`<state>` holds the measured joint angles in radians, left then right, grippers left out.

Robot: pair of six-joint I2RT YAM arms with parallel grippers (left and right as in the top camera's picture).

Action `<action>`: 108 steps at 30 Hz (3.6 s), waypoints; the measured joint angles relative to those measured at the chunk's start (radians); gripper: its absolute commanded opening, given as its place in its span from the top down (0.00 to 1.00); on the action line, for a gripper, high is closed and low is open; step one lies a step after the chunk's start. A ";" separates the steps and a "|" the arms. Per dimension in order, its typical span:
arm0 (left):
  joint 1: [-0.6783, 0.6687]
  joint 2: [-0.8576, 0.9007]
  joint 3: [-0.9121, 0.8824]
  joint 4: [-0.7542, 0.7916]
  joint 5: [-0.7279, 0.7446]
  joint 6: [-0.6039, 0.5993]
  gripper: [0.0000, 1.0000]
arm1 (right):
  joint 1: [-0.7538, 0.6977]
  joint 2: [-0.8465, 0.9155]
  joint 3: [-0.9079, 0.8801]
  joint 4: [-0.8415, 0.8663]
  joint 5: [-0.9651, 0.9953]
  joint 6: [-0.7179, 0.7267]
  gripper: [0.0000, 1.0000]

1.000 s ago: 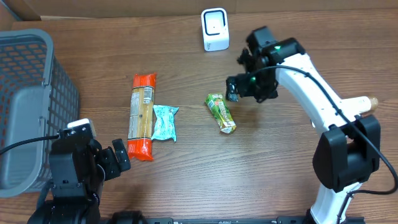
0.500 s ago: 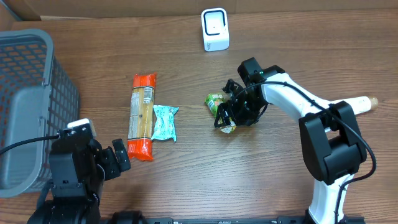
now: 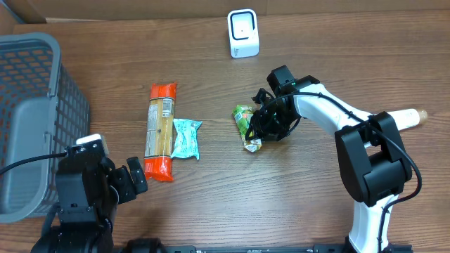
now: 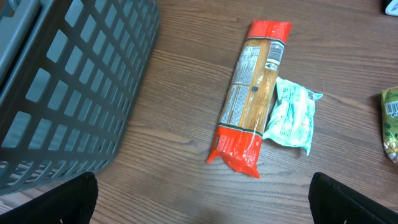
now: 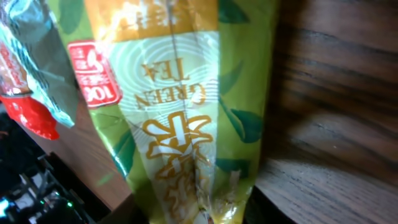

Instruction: Scan the item barcode

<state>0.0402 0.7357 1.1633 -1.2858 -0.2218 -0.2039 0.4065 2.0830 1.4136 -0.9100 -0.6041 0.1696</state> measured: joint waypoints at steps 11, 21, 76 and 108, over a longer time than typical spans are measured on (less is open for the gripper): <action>0.000 0.000 0.000 0.000 0.000 0.000 0.01 | 0.000 0.005 0.012 -0.018 -0.005 0.017 0.96; 0.000 0.000 0.000 0.000 0.000 0.000 0.00 | 0.001 -0.008 0.194 -0.168 0.217 0.020 0.96; 0.000 0.000 0.000 0.000 0.000 0.000 0.00 | 0.025 0.411 0.755 0.635 1.235 -1.056 0.96; 0.000 0.000 0.000 0.000 0.000 0.000 0.00 | 0.052 0.458 0.755 0.707 1.317 -1.139 0.96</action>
<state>0.0402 0.7361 1.1633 -1.2858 -0.2218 -0.2039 0.4583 2.5412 2.1681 -0.2028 0.7128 -0.9691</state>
